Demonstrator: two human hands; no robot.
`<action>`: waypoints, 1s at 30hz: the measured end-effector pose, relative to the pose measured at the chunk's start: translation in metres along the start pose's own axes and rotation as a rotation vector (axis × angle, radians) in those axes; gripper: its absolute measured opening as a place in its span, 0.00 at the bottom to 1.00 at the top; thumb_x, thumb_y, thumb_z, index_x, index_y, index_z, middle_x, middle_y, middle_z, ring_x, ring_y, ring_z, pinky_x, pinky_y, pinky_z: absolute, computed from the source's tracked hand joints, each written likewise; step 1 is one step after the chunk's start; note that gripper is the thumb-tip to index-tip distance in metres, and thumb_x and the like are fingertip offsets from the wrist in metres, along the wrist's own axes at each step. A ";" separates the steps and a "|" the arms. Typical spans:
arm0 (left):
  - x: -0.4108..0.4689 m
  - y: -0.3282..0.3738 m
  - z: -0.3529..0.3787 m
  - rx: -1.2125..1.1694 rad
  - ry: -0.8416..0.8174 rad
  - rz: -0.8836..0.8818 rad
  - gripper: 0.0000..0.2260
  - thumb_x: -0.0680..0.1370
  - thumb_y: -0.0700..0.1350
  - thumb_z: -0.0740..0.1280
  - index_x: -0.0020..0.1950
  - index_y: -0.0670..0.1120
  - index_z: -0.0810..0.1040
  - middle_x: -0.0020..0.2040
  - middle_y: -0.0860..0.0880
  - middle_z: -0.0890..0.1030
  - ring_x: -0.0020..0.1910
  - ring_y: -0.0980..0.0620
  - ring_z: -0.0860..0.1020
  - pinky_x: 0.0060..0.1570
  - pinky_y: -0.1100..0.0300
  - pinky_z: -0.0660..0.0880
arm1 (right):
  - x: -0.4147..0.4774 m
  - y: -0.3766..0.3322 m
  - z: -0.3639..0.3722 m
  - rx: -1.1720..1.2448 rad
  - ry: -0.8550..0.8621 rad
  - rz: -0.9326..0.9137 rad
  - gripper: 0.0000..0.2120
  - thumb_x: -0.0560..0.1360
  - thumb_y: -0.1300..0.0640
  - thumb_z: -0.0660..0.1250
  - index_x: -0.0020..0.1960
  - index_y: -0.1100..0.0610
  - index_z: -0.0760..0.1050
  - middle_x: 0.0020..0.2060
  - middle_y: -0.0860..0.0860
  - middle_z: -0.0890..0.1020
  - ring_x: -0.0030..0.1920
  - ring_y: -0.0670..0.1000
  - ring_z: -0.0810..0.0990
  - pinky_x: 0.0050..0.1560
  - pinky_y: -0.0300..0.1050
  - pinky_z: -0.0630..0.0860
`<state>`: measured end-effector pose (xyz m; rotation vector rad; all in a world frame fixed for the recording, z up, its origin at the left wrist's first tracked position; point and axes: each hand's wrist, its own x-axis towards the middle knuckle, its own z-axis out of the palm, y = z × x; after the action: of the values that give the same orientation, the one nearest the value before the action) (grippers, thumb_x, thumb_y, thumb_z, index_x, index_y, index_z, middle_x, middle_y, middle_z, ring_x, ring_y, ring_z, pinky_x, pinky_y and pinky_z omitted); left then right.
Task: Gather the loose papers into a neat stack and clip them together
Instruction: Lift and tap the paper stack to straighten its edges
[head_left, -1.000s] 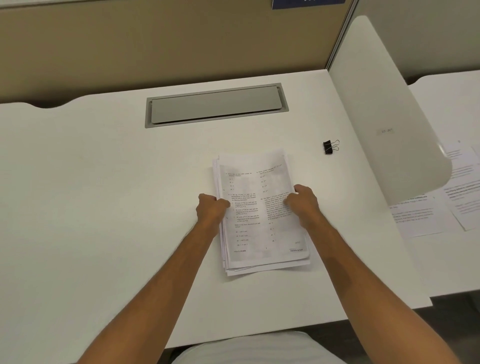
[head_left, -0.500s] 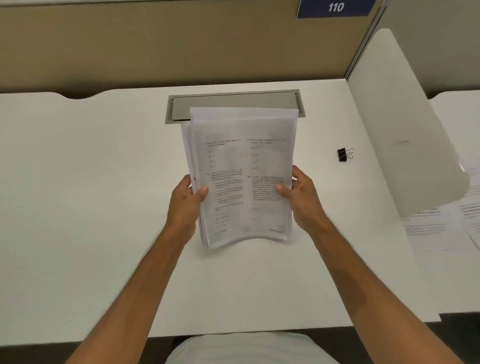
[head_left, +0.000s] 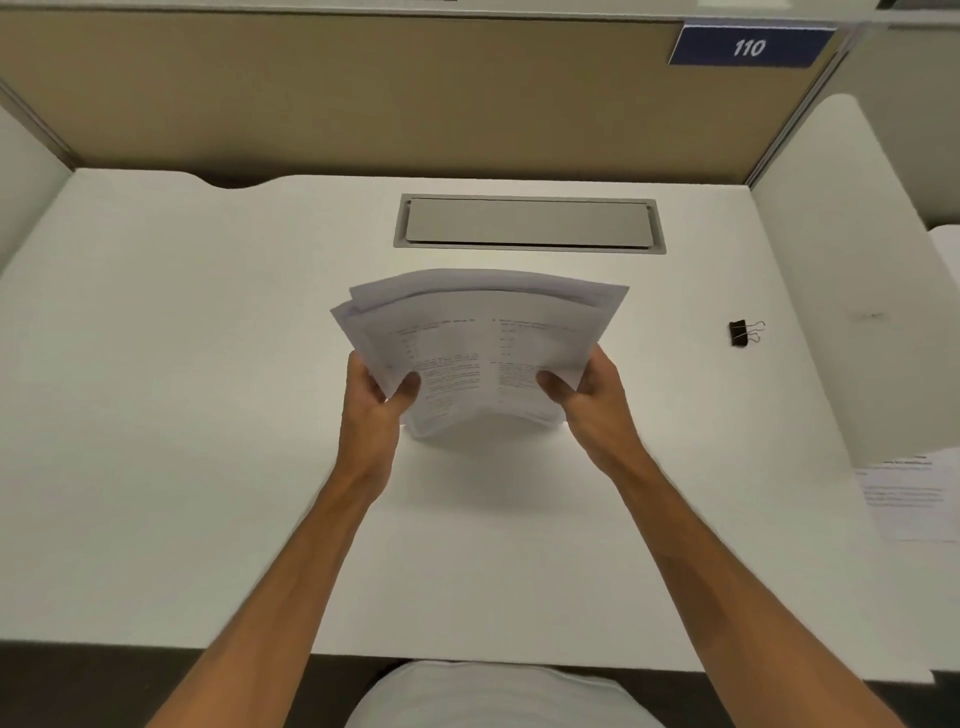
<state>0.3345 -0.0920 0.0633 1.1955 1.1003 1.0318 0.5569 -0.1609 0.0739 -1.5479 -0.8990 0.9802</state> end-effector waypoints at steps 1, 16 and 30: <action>0.001 0.001 -0.001 0.011 0.007 -0.001 0.21 0.76 0.42 0.71 0.65 0.59 0.72 0.59 0.56 0.81 0.62 0.53 0.79 0.56 0.57 0.81 | 0.000 -0.001 0.002 0.003 0.014 -0.009 0.23 0.78 0.65 0.70 0.71 0.57 0.71 0.62 0.54 0.81 0.62 0.55 0.80 0.62 0.51 0.79; 0.005 0.019 0.009 0.074 0.034 0.072 0.11 0.79 0.44 0.65 0.57 0.59 0.72 0.50 0.66 0.81 0.52 0.64 0.80 0.46 0.70 0.77 | -0.001 -0.007 0.011 0.079 0.164 -0.064 0.26 0.75 0.61 0.74 0.70 0.57 0.71 0.59 0.52 0.82 0.59 0.51 0.82 0.57 0.46 0.83; 0.013 0.064 0.057 -0.115 0.391 0.002 0.19 0.74 0.69 0.62 0.51 0.54 0.73 0.49 0.48 0.83 0.44 0.52 0.82 0.38 0.65 0.76 | 0.007 -0.055 0.042 0.305 0.495 -0.017 0.34 0.67 0.27 0.64 0.56 0.54 0.75 0.40 0.46 0.83 0.40 0.46 0.83 0.37 0.36 0.78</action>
<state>0.3915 -0.0830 0.1286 0.9238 1.3193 1.3489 0.5176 -0.1300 0.1219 -1.4239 -0.3933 0.6402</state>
